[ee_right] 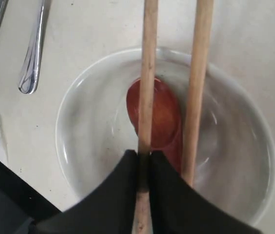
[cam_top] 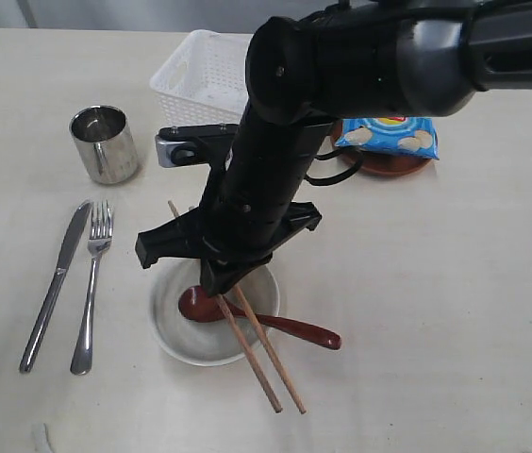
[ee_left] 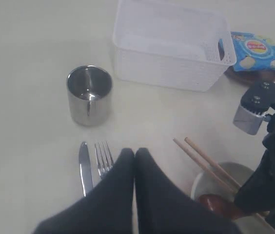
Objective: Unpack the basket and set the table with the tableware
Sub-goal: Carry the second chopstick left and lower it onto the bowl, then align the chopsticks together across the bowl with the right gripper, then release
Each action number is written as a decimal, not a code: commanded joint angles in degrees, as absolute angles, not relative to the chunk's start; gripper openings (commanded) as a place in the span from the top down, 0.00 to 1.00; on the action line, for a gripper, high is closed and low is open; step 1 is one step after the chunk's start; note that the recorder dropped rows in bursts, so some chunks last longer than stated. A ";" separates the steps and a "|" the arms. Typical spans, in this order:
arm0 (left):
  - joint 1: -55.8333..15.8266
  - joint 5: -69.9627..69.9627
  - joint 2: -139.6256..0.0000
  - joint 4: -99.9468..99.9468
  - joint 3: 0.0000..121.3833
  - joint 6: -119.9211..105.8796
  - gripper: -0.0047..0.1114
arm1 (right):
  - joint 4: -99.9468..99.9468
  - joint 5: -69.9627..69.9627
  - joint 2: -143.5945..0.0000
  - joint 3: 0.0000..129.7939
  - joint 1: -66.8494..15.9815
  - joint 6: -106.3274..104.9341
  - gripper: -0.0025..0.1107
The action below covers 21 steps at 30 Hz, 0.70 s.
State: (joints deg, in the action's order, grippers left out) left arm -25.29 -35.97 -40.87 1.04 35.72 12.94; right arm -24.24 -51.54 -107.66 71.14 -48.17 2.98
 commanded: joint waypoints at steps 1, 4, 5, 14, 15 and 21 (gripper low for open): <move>-25.65 -35.55 -40.66 0.84 35.49 12.75 0.96 | -23.40 -51.18 -107.59 70.95 -48.17 2.30 0.72; -25.65 -35.55 -40.66 0.84 35.49 12.75 0.96 | -23.40 -51.18 -107.28 70.95 -48.17 2.30 0.71; -25.65 -35.55 -40.66 0.84 35.49 12.75 0.96 | -23.40 -51.18 -106.84 70.95 -48.17 2.30 0.71; -25.65 -35.57 -40.66 0.59 35.49 12.75 0.96 | -13.94 -59.15 -101.37 73.81 -48.17 3.71 0.71; -25.65 -35.57 -40.66 0.59 35.49 12.75 0.96 | -13.81 -58.15 -101.50 73.81 -48.84 4.09 0.71; -25.65 -35.47 -40.66 0.61 35.49 12.47 0.96 | -3.07 -55.26 -103.94 73.81 -54.16 12.51 0.71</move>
